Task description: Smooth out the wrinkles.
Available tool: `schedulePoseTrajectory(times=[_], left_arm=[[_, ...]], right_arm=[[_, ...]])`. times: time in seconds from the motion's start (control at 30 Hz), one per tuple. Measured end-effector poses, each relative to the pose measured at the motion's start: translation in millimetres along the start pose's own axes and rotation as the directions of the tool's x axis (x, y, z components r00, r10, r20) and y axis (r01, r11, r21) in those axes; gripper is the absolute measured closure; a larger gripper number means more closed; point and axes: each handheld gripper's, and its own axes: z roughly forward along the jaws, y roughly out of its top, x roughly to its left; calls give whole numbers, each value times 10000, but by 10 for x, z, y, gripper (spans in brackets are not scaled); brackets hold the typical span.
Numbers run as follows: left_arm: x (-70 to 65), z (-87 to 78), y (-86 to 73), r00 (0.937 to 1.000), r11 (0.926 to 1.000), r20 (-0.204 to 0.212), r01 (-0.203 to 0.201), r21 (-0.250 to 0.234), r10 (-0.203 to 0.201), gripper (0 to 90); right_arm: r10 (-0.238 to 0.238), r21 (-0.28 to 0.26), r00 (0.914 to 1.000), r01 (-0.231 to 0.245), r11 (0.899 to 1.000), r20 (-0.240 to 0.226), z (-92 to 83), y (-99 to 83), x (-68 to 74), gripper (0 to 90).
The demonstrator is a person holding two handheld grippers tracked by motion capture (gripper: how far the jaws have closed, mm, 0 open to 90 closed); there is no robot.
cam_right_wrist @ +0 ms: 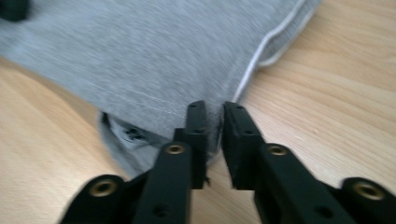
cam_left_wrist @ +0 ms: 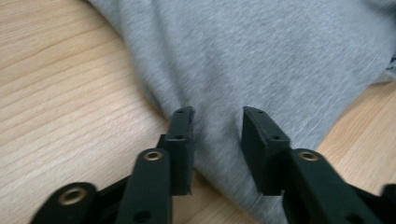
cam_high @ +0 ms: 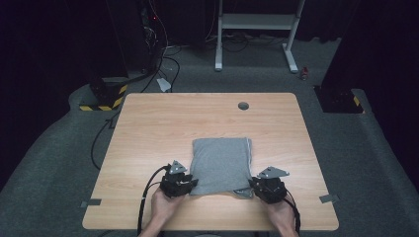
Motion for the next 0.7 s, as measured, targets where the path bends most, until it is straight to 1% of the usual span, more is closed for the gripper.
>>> schedulePoseTrajectory(times=[0.03,0.07,0.1,0.13,0.17,0.2,0.23,0.3,0.37,0.4,0.43,0.5,0.6,0.63,0.7], left_arm=[[-5,20,2,9999,9999,-58,-114,64,115,619],[-14,35,-3,9999,9999,-81,-88,123,89,620],[-14,41,-18,9996,9997,-164,-214,109,216,623],[-14,29,-31,9995,9996,-192,-242,123,245,632],[-11,11,-46,9995,9996,-206,-251,146,254,639],[-4,-10,-63,9997,9996,-153,-202,185,205,642],[5,-27,-71,9998,9996,-88,-150,246,152,643],[26,-60,-75,9999,9991,34,108,401,-110,628],[51,-71,-65,9995,9991,52,320,273,-322,571],[70,-72,-43,9987,9986,32,509,143,-509,546],[85,-66,-17,9981,9981,-33,612,-11,-612,524],[112,-52,48,9969,9967,-72,780,-227,-781,501],[176,-9,179,9945,9934,-186,1018,-522,-1029,488],[206,8,219,9928,9910,-130,1177,-636,-1188,486],[264,69,301,9895,9873,-161,1422,-712,-1437,482]], right_arm=[[-46,16,10000,46,10000,-64,21,8,27,752],[-77,122,9999,78,9999,-106,58,14,45,751],[-58,215,9999,60,9998,-126,91,14,55,765],[-149,429,9998,154,9990,-121,145,3,60,804],[-302,626,9995,302,9976,0,177,-17,62,849],[-412,711,9991,405,9966,80,187,-43,58,876],[-362,676,9993,358,9971,49,170,-62,38,884],[-305,752,9995,301,9967,42,127,-84,15,880],[-217,666,9998,216,9975,8,84,-99,-3,823],[-167,549,9999,168,9984,-24,60,-93,-17,796],[-32,338,10000,32,9994,5,30,-74,-30,775],[116,131,9999,-117,9998,31,12,-25,-52,739],[422,-145,9991,-421,9990,19,47,95,-118,686],[508,-166,9987,-508,9986,12,68,121,-131,674],[777,-179,9970,-777,9968,-2,142,177,-168,646]])
